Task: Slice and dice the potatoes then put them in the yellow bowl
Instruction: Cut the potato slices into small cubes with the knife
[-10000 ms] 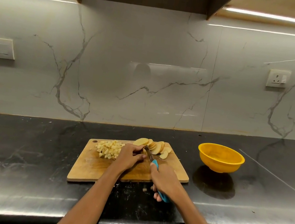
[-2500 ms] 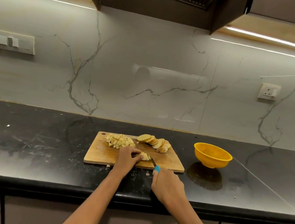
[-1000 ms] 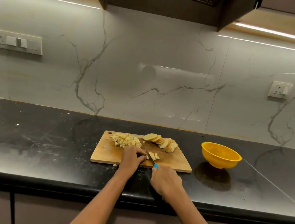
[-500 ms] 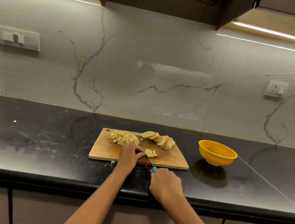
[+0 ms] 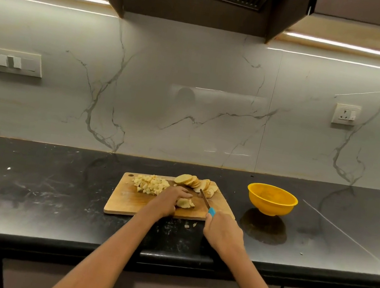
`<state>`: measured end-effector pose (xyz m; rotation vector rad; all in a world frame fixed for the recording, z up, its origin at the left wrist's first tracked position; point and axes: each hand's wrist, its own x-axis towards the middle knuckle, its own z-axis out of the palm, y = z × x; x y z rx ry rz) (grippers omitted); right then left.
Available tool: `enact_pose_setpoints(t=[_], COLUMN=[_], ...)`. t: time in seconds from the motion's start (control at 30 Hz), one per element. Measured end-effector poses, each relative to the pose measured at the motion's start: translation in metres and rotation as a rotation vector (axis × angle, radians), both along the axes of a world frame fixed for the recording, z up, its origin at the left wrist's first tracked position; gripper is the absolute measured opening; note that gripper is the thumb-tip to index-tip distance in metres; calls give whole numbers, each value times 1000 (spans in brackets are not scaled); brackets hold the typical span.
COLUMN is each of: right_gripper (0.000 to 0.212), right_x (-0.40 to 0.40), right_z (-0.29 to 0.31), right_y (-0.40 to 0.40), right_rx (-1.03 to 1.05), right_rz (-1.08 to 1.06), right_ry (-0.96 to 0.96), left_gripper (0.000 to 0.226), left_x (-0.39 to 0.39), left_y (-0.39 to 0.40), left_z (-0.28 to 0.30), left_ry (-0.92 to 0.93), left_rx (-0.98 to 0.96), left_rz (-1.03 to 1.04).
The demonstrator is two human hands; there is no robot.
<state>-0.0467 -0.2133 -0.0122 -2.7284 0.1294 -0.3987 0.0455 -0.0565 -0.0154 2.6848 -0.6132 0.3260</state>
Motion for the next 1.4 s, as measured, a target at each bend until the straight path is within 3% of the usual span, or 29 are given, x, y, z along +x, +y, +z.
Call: enact_pose_setpoints(t=[0.23,0.33,0.47,0.8,0.93,1.1,1.2,1.27,1.4], right_gripper=[39,39,35,32,31,31,36,36,35], right_x=[7,7,6,13,20,21,19,18,18], right_z=[-4,-3,-1,-3,-5,-3,-4,-6,-12], right_y=[-7,-11,-17,-16,-9,-4,-8,-11,-13], right_rx=[76,95,88,-177,-237,-258,-78,36,84], right_rz=[42,71,74,-10,53,84,74,85,89], right_ry=[15,28,55,26,25,-10,-67,-93,-132], left_gripper=[67,57,44,40,5,20,16,33,41], left_x=[9,9,6,-6,-9,-12,-14,-14,-12], left_y=[-8,-12,-19,-28,-28,-29,-26,-24,-24], left_z=[12,11,9,-14,-23,-25,-26,-27,-28], left_ry=[192,211,156,-38,-119,-157,-160,-156,-104], left_rx=[81,57,8,-214,-329,-399,-450,-428,-419], left_rz=[-29,0,43,125,78,91,112,158,192])
